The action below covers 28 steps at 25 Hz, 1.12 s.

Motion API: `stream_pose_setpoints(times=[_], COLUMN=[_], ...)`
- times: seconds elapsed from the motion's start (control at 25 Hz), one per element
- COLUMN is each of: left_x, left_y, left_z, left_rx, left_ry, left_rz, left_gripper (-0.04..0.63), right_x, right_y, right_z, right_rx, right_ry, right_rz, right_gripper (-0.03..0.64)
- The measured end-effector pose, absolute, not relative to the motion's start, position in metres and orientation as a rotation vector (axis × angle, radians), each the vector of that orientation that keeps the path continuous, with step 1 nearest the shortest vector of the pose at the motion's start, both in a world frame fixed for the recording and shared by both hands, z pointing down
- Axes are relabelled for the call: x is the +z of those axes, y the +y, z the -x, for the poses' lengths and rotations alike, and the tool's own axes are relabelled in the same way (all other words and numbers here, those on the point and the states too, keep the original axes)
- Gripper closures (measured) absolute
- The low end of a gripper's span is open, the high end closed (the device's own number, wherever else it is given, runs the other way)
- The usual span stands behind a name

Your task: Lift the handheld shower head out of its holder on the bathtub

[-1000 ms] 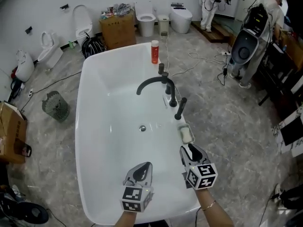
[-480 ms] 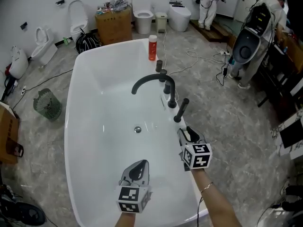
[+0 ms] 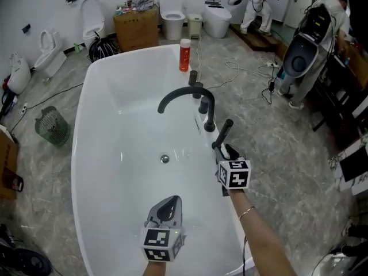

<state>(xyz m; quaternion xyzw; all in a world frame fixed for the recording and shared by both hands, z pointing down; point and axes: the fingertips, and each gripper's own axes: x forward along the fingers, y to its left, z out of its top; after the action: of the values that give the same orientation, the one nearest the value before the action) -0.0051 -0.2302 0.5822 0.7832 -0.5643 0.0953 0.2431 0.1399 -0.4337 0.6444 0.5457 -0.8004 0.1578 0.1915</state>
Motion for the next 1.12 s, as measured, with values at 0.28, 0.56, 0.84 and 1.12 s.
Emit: stream_pose_setpoints(times=[0.28,0.56,0.84,1.12], left_x=[0.600,0.617,0.622,0.619], left_y=[-0.240,-0.243,-0.240,-0.246], left_z=[0.006,0.011,0.014,0.020], left_rx=[0.241,0.239,0.243,0.238], left_ry=[-1.528,-1.524,-1.526,-1.524], left_rz=[-2.141,-2.118,-2.090,-2.086], left_gripper=[0.575,0.575,0.575,0.575], right_x=[0.670,0.685,0.686,0.685], right_y=[-0.456,-0.479,-0.491,-0.495], right_z=[-0.140,-0.135,-0.136,-0.137], right_rx=[0.401,0.398,0.422,0.405], right_ry=[-2.210,-2.186,-2.170,-2.154], right_rz=[-1.497,-1.494,-1.532,-1.572], right_gripper=[0.431,0.425,0.464,0.494])
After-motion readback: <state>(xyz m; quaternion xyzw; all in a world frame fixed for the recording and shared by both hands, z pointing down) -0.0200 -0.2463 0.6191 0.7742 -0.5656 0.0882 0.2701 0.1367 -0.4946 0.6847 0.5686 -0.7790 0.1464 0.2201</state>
